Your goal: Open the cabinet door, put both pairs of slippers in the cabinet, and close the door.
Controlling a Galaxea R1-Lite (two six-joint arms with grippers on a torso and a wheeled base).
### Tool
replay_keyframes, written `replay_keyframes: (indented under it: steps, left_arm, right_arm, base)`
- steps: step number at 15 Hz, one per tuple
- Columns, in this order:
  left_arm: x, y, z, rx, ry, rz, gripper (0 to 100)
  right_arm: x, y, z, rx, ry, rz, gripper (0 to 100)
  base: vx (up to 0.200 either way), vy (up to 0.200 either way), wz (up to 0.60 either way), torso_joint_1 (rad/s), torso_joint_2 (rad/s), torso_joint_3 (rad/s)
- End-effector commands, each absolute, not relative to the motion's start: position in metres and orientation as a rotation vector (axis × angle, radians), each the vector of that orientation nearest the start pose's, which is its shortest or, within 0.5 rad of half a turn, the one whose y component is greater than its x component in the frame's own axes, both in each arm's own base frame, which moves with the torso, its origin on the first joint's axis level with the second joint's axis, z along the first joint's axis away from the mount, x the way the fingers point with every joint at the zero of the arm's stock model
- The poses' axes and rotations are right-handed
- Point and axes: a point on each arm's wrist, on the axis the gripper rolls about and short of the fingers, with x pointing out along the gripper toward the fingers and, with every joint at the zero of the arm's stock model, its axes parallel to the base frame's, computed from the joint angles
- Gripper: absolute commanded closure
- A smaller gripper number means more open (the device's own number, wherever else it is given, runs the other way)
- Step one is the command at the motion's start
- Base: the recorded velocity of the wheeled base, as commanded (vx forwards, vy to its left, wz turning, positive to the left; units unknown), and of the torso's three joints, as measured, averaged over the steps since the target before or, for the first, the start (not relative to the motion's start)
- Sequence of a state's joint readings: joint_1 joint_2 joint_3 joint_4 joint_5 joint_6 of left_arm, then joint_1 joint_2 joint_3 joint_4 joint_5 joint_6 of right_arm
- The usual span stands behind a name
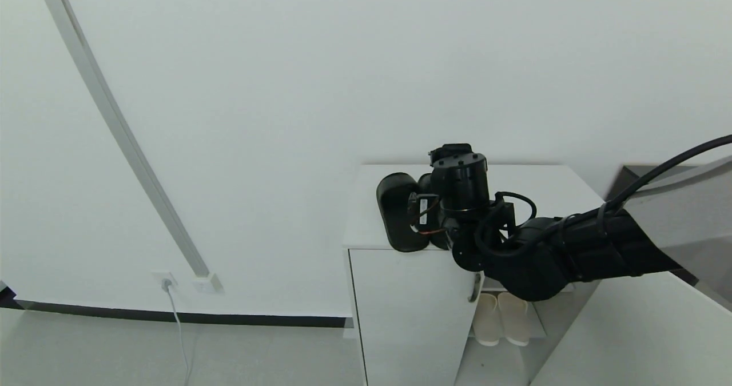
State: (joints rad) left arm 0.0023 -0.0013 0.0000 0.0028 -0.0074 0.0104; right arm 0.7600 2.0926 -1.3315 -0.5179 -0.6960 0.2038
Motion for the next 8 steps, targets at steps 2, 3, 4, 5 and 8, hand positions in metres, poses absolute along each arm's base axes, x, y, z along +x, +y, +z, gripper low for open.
replay_keyframes:
  steps: [2, 3, 4, 5, 8]
  left_arm:
    - [-0.023, 0.0, 0.075, 0.011, 0.003, -0.005, 100]
    - [-0.023, 0.0, 0.075, 0.011, 0.002, -0.005, 100]
    - [-0.023, 0.0, 0.075, 0.011, 0.002, -0.005, 100]
    - [-0.023, 0.0, 0.075, 0.011, 0.002, -0.005, 100]
    - [-0.023, 0.0, 0.075, 0.009, 0.002, -0.005, 100]
  right_arm:
    - [0.309, 0.281, 0.152, 0.018, 0.241, 0.08, 0]
    - [0.308, 0.281, 0.149, 0.013, 0.253, 0.092, 0]
    - [0.309, 0.282, 0.142, 0.005, 0.27, 0.107, 0]
    - [0.312, 0.284, 0.135, 0.009, 0.265, 0.106, 0]
    - [0.323, 0.29, 0.121, 0.02, 0.241, 0.115, 0]
  base:
    - [0.2, 0.0, 0.0, 0.005, 0.0, 0.002]
    - [0.2, 0.0, 0.0, 0.002, 0.01, 0.002]
    - [0.0, 0.0, 0.0, 0.0, 0.0, 0.0]
    - [0.0, 0.0, 0.0, 0.0, 0.0, 0.0]
    - [0.0, 0.0, 0.0, 0.0, 0.0, 0.0]
